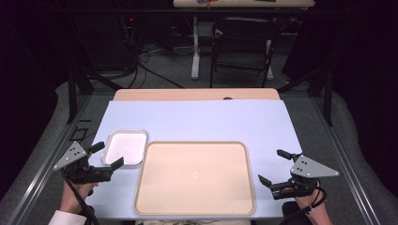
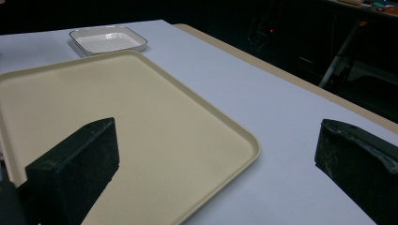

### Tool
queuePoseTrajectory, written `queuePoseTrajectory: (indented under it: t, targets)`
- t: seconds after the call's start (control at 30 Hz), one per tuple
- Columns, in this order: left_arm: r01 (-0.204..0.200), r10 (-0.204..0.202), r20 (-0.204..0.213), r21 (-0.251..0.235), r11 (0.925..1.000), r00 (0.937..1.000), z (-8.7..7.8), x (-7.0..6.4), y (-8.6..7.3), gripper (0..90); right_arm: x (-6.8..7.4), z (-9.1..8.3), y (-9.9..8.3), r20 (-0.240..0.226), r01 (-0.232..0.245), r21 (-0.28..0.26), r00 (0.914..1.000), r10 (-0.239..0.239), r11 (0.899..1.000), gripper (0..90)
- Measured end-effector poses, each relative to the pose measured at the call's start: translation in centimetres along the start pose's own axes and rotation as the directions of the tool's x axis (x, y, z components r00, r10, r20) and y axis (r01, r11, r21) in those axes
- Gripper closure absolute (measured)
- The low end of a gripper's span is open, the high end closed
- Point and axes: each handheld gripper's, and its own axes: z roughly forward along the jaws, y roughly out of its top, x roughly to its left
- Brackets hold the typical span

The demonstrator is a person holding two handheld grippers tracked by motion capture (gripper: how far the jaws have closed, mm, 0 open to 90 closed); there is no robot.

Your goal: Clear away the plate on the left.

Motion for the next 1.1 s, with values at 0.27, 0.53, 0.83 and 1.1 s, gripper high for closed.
queuePoseTrajectory:
  t: [0.27, 0.53, 0.83, 1.1]
  targets:
    - [0.064, -0.061, -0.033, 0.095, 0.9934, 0.9976, 1.9, 1.6, 1.2, 1.9, 0.2, -0.1, 0.0, 0.011, 0.002, 0.002, 0.9999, -0.002, 1.000, 0.0]
    - [0.114, -0.099, -0.089, 0.196, 0.9740, 0.9911, 2.9, 3.3, 1.6, 0.0, -0.3, 0.7, 0.0, -0.004, -0.005, 0.031, 1.0000, 0.005, 1.000, 0.0]
    - [0.153, -0.120, -0.130, 0.281, 0.9476, 0.9842, 5.0, 5.4, 1.6, 0.0, 0.0, 0.7, 0.0, -0.002, 0.004, 0.051, 1.0000, -0.004, 0.999, 0.0]
    - [0.211, -0.146, -0.201, 0.358, 0.9093, 0.9687, 6.5, 7.2, 1.3, 0.5, 0.0, 1.4, 0.1, -0.009, 0.018, 0.069, 0.9998, -0.017, 0.997, 0.0]
